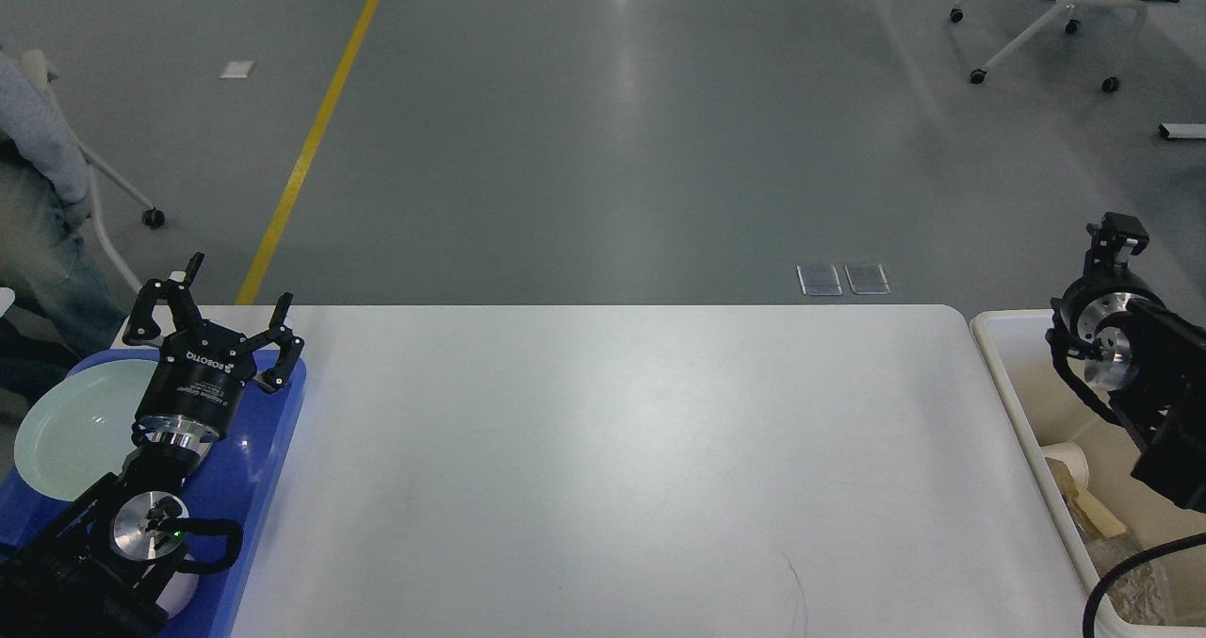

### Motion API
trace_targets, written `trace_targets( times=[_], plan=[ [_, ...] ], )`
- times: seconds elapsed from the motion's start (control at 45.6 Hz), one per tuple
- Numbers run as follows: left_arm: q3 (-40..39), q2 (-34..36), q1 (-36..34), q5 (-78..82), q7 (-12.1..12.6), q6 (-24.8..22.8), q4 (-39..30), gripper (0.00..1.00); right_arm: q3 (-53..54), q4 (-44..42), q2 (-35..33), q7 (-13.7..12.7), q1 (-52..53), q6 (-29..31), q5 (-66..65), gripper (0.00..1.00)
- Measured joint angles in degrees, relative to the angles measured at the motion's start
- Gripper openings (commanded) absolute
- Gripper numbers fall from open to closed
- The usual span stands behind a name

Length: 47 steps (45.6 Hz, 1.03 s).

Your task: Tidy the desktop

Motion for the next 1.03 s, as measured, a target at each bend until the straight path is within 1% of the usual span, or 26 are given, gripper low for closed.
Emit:
trace_targets(
  times=[0.132, 0.219, 0.241, 0.285, 0.307, 0.373, 0.46, 0.526, 0.592, 0.679, 0.811, 1.03],
  plan=[
    [0.0, 0.0, 0.01, -0.01, 0.0, 0.0, 0.0, 0.96, 15.49, 13.7, -0.32, 0.74, -7.84, 0.52, -3.14, 1.0],
    [0.0, 0.0, 0.04, 0.0, 0.0, 0.0, 0.0, 0.96, 27.23, 21.55, 0.98, 2.65, -15.79, 2.05, -5.54, 1.0],
    [0.0, 0.0, 0.04, -0.01, 0.0, 0.0, 0.0, 0.96, 32.6, 24.46, 2.0, 4.31, -19.66, 4.1, -7.44, 1.0],
    [0.0, 0.0, 0.04, 0.0, 0.0, 0.0, 0.0, 0.96, 35.95, 26.2, 3.08, 5.96, -22.31, 6.36, -9.5, 1.0],
    [0.0, 0.0, 0.04, -0.01, 0.0, 0.0, 0.0, 0.96, 37.56, 26.96, 4.03, 7.31, -23.83, 8.14, -11.15, 1.0],
    [0.0, 0.0, 0.04, 0.0, 0.0, 0.0, 0.0, 0.96, 39.92, 27.94, 6.16, 10.91, -27.0, 12.07, -14.51, 1.0],
    [0.0, 0.0, 0.03, 0.0, 0.0, 0.0, 0.0, 0.96, 41.8, 28.34, 7.76, 16.49, -31.02, 16.48, -16.62, 1.0],
    [0.0, 0.0, 0.03, 0.0, 0.0, 0.0, 0.0, 0.96, 42.55, 28.51, 8.2, 19.31, -33.24, 19.37, -16.88, 1.0],
    [0.0, 0.0, 0.03, 0.0, 0.0, 0.0, 0.0, 0.96, 43.42, 28.94, 8.55, 20.99, -34.52, 21.62, -16.35, 1.0],
    [0.0, 0.0, 0.03, 0.0, 0.0, 0.0, 0.0, 0.96, 44.16, 29.29, 9.19, 21.75, -35.22, 23.06, -14.04, 1.0],
    [0.0, 0.0, 0.01, 0.0, 0.0, 0.0, 0.0, 0.96, 44.36, 29.14, 9.5, 21.95, -36.08, 23.64, -9.12, 1.0],
    [0.0, 0.0, -0.03, 0.0, 0.0, 0.0, 0.0, 0.96, 43.87, 29.11, 9.53, 21.97, -37.27, 23.72, -7.92, 1.0]
  ],
)
